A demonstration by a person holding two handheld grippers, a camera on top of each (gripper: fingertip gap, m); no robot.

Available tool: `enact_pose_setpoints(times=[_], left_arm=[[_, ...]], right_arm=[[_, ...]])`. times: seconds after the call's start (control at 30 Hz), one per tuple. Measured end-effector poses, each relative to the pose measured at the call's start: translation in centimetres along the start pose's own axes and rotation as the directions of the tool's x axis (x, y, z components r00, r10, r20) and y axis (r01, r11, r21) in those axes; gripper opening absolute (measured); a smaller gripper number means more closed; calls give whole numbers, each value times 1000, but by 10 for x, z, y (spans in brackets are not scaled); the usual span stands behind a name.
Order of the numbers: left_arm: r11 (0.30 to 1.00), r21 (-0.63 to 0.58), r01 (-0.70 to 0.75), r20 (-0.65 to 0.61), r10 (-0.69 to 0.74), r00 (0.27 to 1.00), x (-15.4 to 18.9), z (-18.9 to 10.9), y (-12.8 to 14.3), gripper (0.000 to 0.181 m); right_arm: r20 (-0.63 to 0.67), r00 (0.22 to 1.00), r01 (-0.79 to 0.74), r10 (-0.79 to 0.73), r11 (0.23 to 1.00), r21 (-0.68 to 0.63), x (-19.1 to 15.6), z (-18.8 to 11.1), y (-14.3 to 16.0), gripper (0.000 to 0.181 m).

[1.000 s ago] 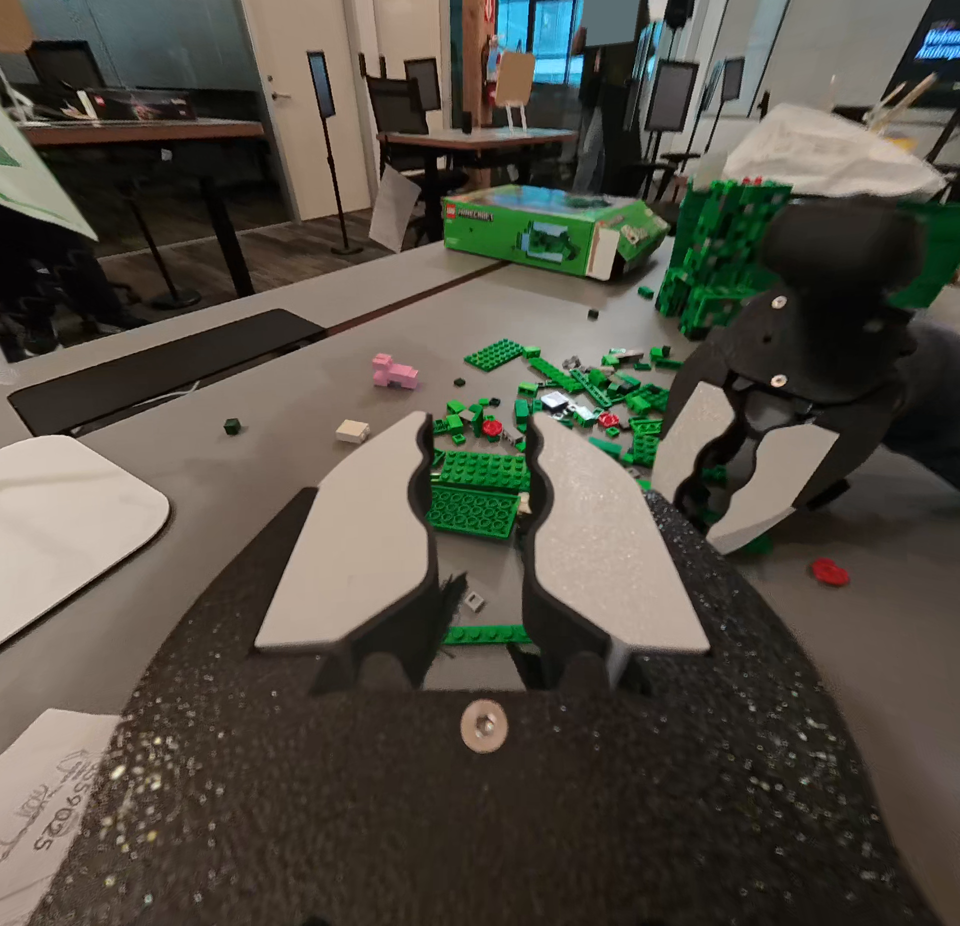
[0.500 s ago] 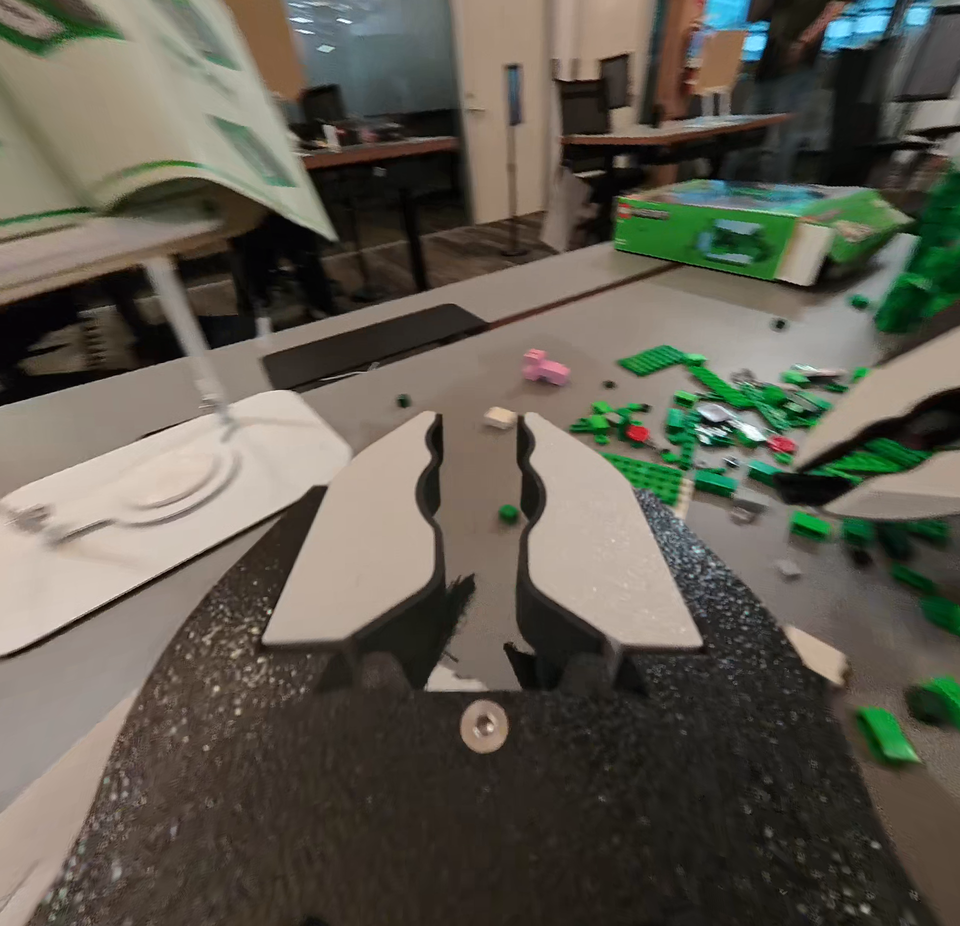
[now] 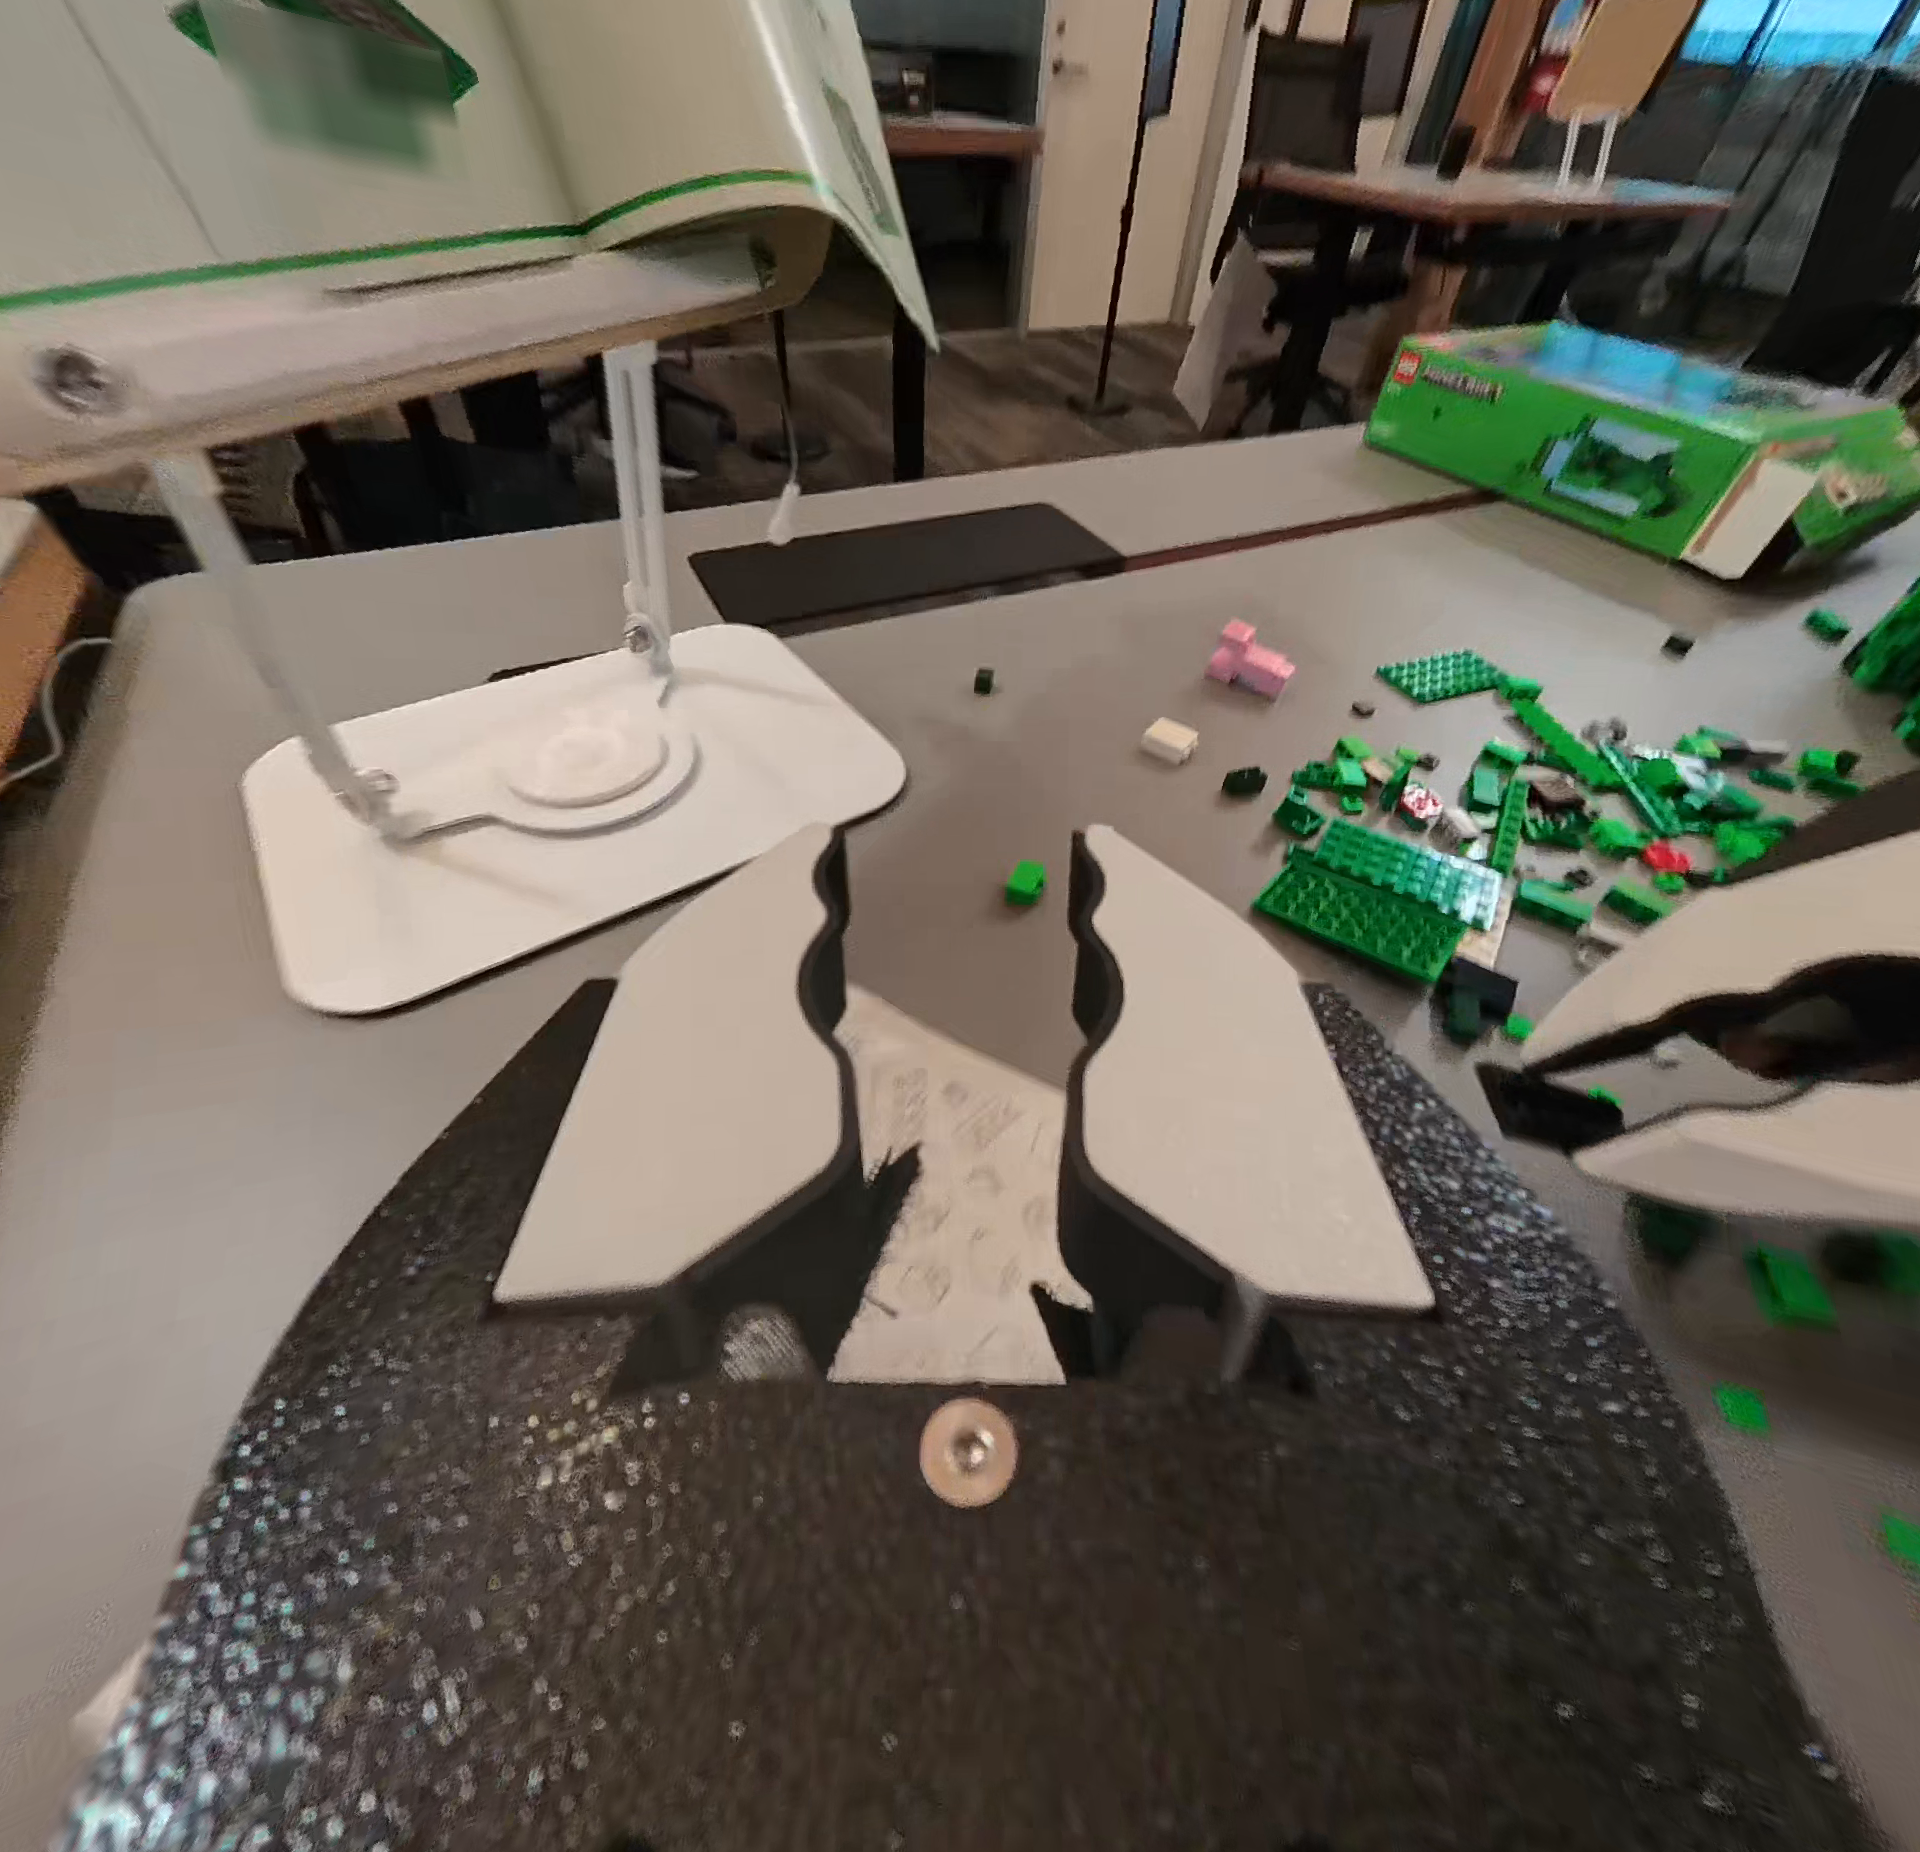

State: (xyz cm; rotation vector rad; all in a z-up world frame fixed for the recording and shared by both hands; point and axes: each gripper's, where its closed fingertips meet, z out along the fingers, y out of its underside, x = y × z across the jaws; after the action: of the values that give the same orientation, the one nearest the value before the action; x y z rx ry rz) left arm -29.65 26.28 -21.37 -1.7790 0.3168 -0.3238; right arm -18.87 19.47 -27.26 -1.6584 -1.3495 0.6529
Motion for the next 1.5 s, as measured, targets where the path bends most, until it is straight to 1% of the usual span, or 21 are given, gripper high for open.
enact_pose_setpoints(times=[0.1,0.17,0.27,0.33,0.4,0.47,0.53,0.57,0.6,0.73,0.83,0.9,0.93,1.0,1.07,1.17,1.23,1.27,1.33,1.4,1.5], left_arm=[[988,-89,-130,56,135,989,-17,-36,0,38],[965,-168,-201,62,214,975,-20,-56,11,37],[924,-263,-277,-49,274,960,5,-74,41,41],[864,-354,-359,-54,364,930,12,-80,68,44],[772,-447,-453,-49,484,874,12,-85,94,44],[682,-520,-513,-46,578,815,9,-86,112,43],[632,-560,-536,-51,619,783,6,-85,123,43],[621,-573,-535,-51,624,780,5,-84,127,44],[626,-571,-531,-37,627,778,4,-82,128,39],[645,-545,-536,-20,629,777,8,-81,128,38],[707,-478,-521,3,594,804,18,-83,128,40],[726,-460,-512,92,612,785,13,-87,128,40],[727,-444,-524,142,635,760,12,-89,125,34],[687,-457,-565,177,692,700,12,-91,124,31],[641,-520,-564,196,732,652,4,-91,125,30],[593,-599,-538,190,758,624,-6,-87,129,22],[561,-654,-508,158,758,633,-11,-88,134,3],[585,-646,-491,172,738,652,-12,-86,132,1],[697,-570,-435,230,643,730,-10,-85,120,0],[816,-467,-341,273,499,822,-9,-86,106,0],[914,-356,-193,231,287,930,-8,-91,90,0]], right_arm=[[16,1000,20,-20,1000,-24,-8,2,9,16],[63,998,27,-24,998,-53,-19,7,13,16],[91,994,64,-56,994,-91,-30,14,19,16],[91,993,90,-80,989,-114,-34,18,24,16],[97,991,103,-91,985,-136,-37,21,29,16],[107,990,109,-93,982,-153,-41,23,32,16],[109,989,122,-104,978,-172,-43,26,35,16],[104,988,134,-116,974,-184,-43,26,37,16],[98,987,146,-129,970,-194,-43,27,39,16],[102,988,134,-115,969,-207,-45,28,41,16],[108,990,111,-91,975,-190,-47,29,39,24],[91,991,116,-101,977,-179,-45,30,37,32],[84,990,122,-109,978,-166,-44,30,35,33],[72,991,119,-111,985,-121,-43,28,28,33],[77,993,98,-92,993,-71,-43,25,20,32],[55,995,82,-80,996,-20,-39,21,11,32],[39,995,92,-93,996,6,-36,19,8,32],[28,995,100,-100,995,15,-35,18,7,33],[2,992,129,-130,991,35,-33,16,4,32],[-28,979,204,-203,978,45,-33,15,3,32],[-80,944,325,-321,944,48,-33,17,-1,31]])
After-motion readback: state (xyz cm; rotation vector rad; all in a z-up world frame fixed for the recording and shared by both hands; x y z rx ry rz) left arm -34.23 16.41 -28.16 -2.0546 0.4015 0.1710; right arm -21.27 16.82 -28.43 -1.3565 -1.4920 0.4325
